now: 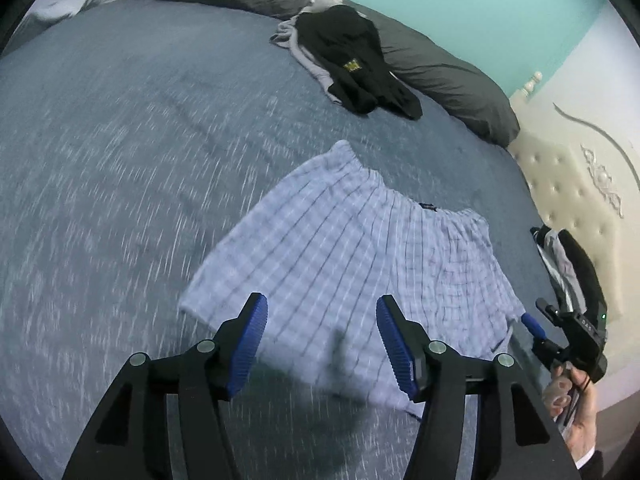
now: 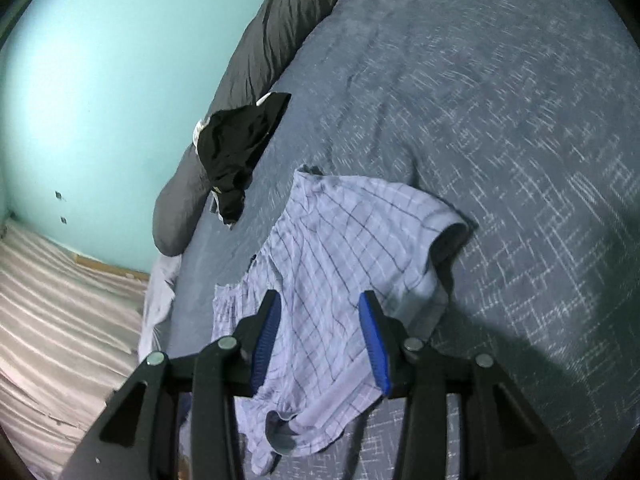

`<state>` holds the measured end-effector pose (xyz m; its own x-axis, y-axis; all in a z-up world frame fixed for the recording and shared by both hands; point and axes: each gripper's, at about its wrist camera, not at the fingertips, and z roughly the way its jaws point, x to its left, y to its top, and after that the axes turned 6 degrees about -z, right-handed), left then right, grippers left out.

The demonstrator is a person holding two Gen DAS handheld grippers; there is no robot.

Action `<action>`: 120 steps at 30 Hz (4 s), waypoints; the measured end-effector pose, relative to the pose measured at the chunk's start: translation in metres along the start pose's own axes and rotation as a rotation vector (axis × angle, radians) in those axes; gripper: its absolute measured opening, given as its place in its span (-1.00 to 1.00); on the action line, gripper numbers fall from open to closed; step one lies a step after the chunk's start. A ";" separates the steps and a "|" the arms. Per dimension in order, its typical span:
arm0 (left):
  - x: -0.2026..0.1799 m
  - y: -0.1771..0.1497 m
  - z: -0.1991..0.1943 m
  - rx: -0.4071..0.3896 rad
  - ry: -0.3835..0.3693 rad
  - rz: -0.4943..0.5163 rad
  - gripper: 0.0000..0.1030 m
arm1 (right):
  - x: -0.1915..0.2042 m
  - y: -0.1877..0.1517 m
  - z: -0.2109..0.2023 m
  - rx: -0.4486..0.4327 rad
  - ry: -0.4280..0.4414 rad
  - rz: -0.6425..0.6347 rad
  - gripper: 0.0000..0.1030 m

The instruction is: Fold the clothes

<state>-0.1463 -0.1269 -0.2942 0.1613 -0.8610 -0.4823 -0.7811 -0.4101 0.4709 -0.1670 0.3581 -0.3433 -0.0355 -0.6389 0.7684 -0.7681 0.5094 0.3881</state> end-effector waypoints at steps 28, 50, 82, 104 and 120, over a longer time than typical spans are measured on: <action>-0.011 0.000 0.009 -0.013 -0.036 0.036 0.24 | 0.002 -0.021 0.040 0.148 -0.094 -0.047 -0.19; -0.015 -0.003 0.012 -0.003 -0.040 0.041 0.25 | 0.011 -0.026 0.037 0.176 -0.126 -0.106 -0.56; -0.011 -0.003 0.013 0.002 -0.038 0.032 0.25 | -0.019 -0.005 0.019 0.088 -0.126 -0.025 -0.97; -0.019 -0.004 0.019 0.018 -0.035 0.050 0.25 | -0.061 0.022 -0.018 -0.068 -0.129 0.153 -0.40; -0.019 -0.007 0.026 0.033 -0.027 0.056 0.25 | -0.051 0.038 -0.008 -0.075 -0.147 0.061 -0.97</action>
<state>-0.1602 -0.0995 -0.3074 0.1005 -0.8738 -0.4758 -0.8080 -0.3507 0.4734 -0.1891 0.4144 -0.3642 -0.1783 -0.6802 0.7110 -0.7117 0.5881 0.3842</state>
